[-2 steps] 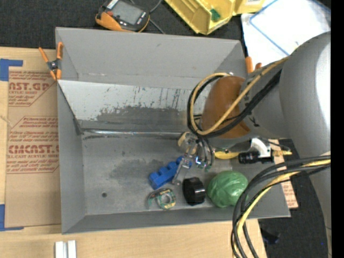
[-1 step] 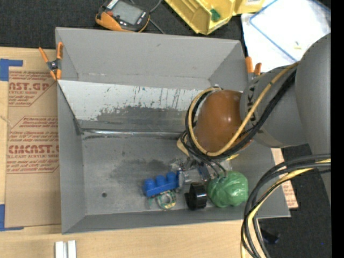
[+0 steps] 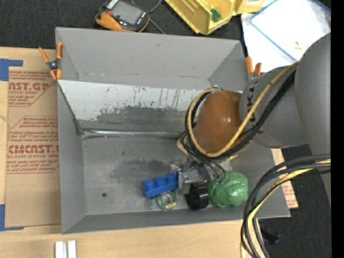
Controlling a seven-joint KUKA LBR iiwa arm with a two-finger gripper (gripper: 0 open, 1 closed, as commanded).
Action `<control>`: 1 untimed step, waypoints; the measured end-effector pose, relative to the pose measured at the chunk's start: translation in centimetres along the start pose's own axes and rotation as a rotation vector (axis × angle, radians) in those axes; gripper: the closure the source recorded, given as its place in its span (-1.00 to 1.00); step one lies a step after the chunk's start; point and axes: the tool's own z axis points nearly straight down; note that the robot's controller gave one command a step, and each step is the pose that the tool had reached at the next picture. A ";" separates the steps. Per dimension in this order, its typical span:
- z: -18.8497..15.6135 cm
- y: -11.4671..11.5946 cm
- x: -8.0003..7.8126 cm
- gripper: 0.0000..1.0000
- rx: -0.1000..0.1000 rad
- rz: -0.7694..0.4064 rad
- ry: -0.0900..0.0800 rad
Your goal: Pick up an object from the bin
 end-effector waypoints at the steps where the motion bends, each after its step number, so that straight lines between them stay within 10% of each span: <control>1: -2.5 0.1 0.1 1.00 -0.001 0.000 0.004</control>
Offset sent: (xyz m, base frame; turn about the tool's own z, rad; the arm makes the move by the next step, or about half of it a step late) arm -0.0020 -0.0001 0.0876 0.0002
